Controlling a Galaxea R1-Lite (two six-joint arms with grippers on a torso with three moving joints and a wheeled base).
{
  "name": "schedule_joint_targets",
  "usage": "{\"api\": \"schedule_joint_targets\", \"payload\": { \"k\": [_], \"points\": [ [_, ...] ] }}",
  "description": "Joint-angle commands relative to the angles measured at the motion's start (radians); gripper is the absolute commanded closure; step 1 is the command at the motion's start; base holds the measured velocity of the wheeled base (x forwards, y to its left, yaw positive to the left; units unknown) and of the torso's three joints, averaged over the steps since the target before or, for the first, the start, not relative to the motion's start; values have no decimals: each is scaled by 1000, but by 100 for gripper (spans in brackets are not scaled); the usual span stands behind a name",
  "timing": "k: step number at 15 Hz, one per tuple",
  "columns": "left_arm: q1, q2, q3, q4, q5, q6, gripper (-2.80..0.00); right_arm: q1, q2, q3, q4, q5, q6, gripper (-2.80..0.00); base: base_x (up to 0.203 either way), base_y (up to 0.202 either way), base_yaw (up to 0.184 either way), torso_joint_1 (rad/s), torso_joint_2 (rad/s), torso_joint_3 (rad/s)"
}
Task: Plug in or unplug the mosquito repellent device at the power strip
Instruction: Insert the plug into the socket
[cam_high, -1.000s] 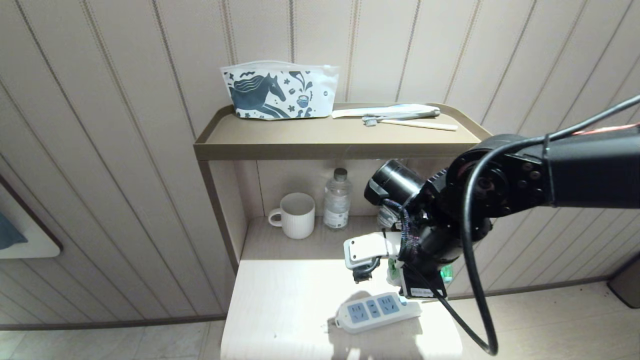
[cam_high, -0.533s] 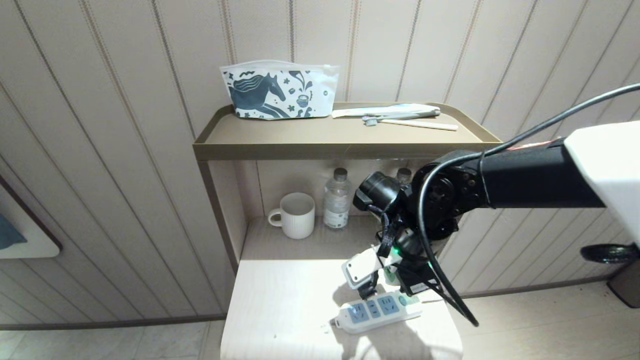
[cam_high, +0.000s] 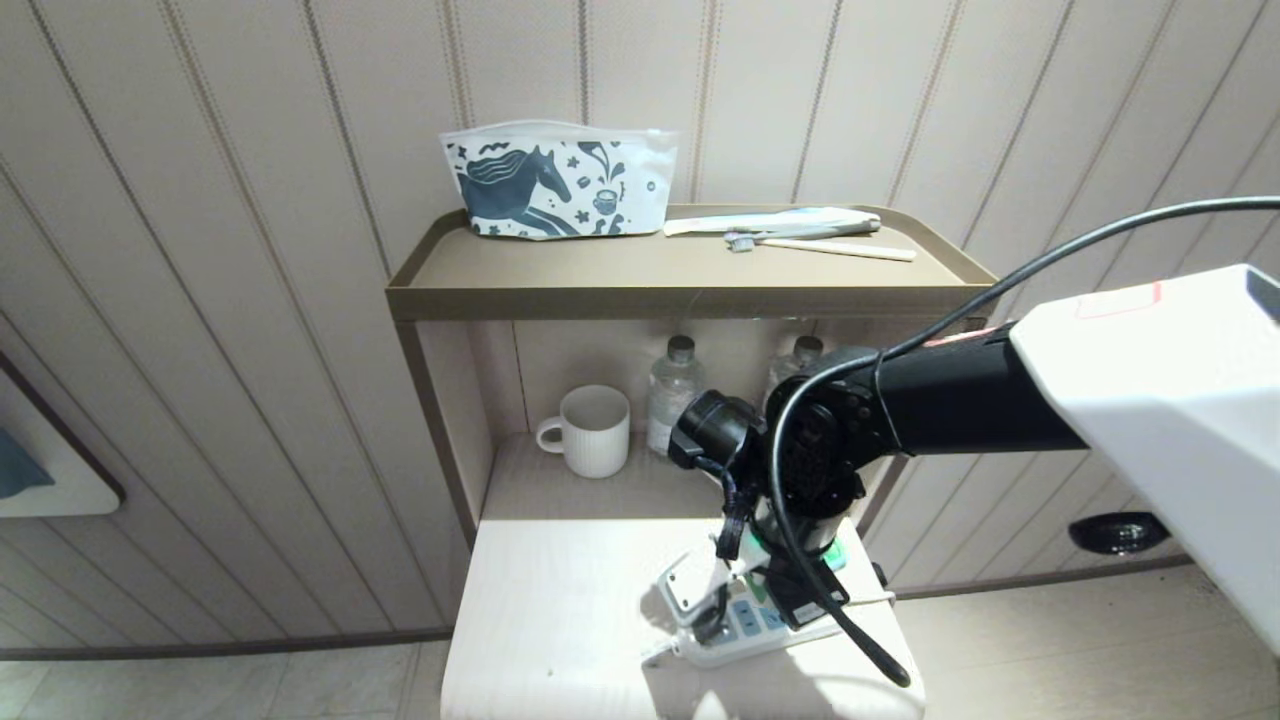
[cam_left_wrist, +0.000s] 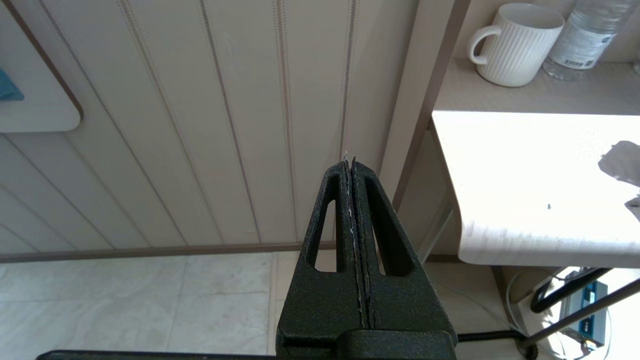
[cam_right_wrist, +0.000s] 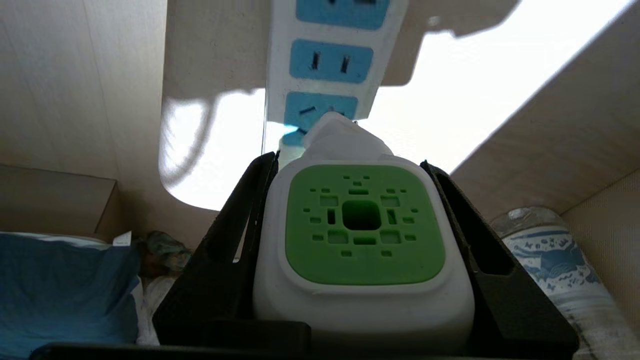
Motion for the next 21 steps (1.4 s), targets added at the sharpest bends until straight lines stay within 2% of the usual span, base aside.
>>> {"api": "schedule_joint_targets", "payload": {
  "k": [1,6,9,18,21],
  "points": [
    [-1,2,0,1,0,0,0,7,26,-8,5,0,-8,0,0,0,0,0,0,0],
    [0,2,0,1,0,0,0,7,31,-6,8,1,-38,0,0,0,0,0,0,0],
    [-1,2,-1,1,0,0,0,6,24,-12,14,0,-89,0,0,0,0,0,0,0],
    [0,2,0,1,0,0,0,9,22,-14,5,29,-103,0,0,0,0,0,0,0],
    [0,2,0,1,0,0,0,5,-1,-17,6,30,-228,0,0,0,0,0,0,0]
  ]
}}
